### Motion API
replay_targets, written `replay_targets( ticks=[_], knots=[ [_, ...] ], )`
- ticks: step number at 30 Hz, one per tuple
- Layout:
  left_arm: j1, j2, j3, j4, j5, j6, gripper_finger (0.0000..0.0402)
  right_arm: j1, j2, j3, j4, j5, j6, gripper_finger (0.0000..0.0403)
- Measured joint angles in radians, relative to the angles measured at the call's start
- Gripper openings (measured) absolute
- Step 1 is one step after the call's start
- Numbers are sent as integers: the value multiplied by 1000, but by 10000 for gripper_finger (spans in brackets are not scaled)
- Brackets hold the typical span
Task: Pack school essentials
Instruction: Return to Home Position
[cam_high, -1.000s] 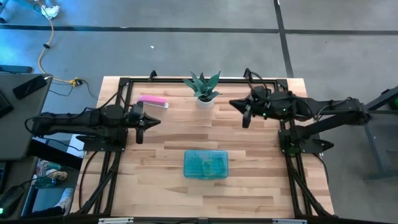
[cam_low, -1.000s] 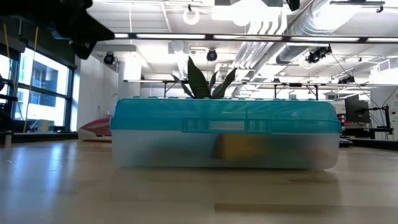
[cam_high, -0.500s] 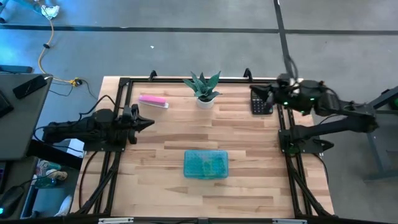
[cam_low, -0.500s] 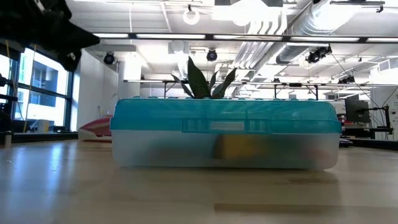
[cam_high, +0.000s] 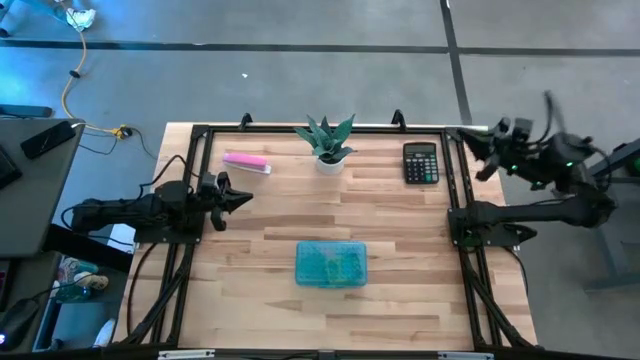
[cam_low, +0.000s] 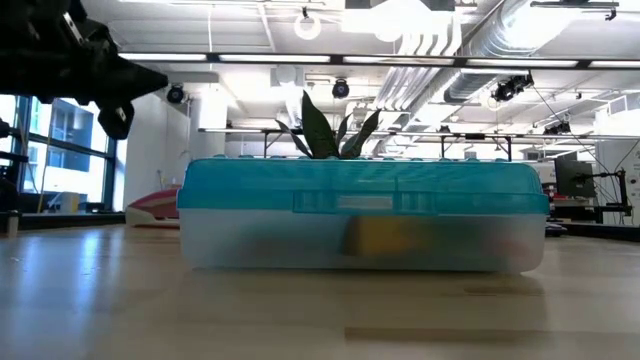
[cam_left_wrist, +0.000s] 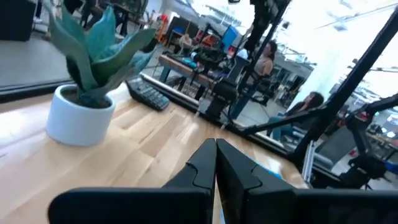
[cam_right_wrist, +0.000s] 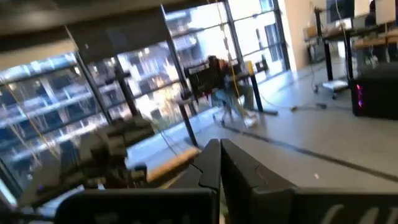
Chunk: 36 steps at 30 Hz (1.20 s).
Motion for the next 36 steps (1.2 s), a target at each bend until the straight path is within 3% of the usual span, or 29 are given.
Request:
replay_targets(
  ticks=[15,22,36],
  knots=[
    [0,14,-5,-1,29,-3,0,0,-287,-498,104,-17,172,0],
    [0,14,-5,-2,28,109,0,0,-432,-685,165,-34,226,0],
    [0,14,-5,-1,26,133,0,1,-432,-854,202,-80,263,0]
  ],
)
